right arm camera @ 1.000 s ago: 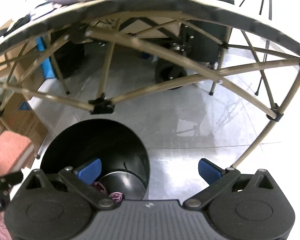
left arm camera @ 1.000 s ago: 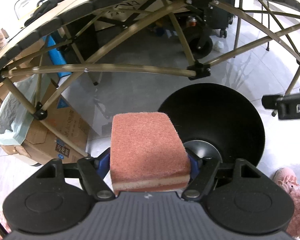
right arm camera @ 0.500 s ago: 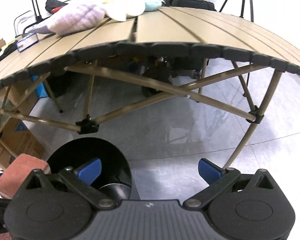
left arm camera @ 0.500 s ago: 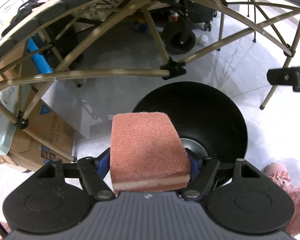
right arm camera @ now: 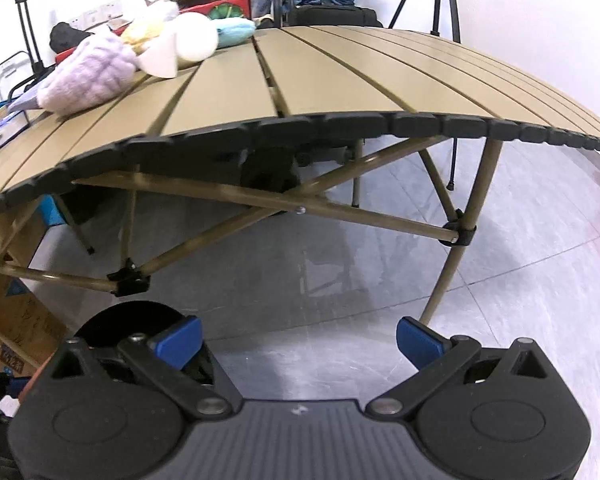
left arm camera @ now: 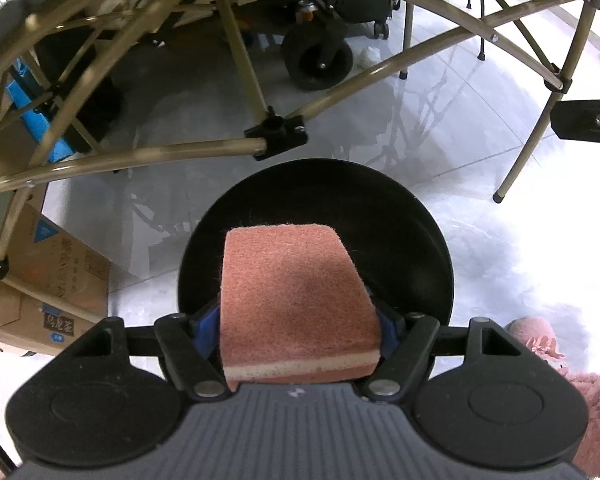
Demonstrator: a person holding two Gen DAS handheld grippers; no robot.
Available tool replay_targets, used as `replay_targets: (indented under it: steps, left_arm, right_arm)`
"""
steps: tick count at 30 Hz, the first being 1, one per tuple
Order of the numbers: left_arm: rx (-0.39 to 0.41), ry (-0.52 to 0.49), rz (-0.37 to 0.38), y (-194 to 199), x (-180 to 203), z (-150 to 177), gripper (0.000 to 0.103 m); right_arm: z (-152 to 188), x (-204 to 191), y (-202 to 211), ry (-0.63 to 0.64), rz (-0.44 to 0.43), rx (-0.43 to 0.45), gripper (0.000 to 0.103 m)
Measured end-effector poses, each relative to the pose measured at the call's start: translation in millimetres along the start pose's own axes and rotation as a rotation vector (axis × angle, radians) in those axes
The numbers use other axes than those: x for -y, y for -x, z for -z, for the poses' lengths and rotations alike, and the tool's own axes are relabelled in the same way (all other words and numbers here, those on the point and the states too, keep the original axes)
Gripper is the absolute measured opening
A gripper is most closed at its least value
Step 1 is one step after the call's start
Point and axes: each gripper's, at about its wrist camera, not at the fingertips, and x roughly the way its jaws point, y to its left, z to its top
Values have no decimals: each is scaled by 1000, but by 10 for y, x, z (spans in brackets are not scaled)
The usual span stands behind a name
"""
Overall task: Collect trash
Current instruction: 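Move the left gripper with the sponge over the bin opening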
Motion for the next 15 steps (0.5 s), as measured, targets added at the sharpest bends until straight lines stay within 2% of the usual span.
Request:
replay_targets:
  steps: [7, 15]
  left_arm:
    - [-39, 11, 11, -146, 36, -89, 75]
    - [-133, 24, 29, -286, 84, -131, 75]
  right_arm:
    - [20, -1, -61, 2, 17, -19, 103]
    - [40, -53, -115, 18, 27, -36, 103]
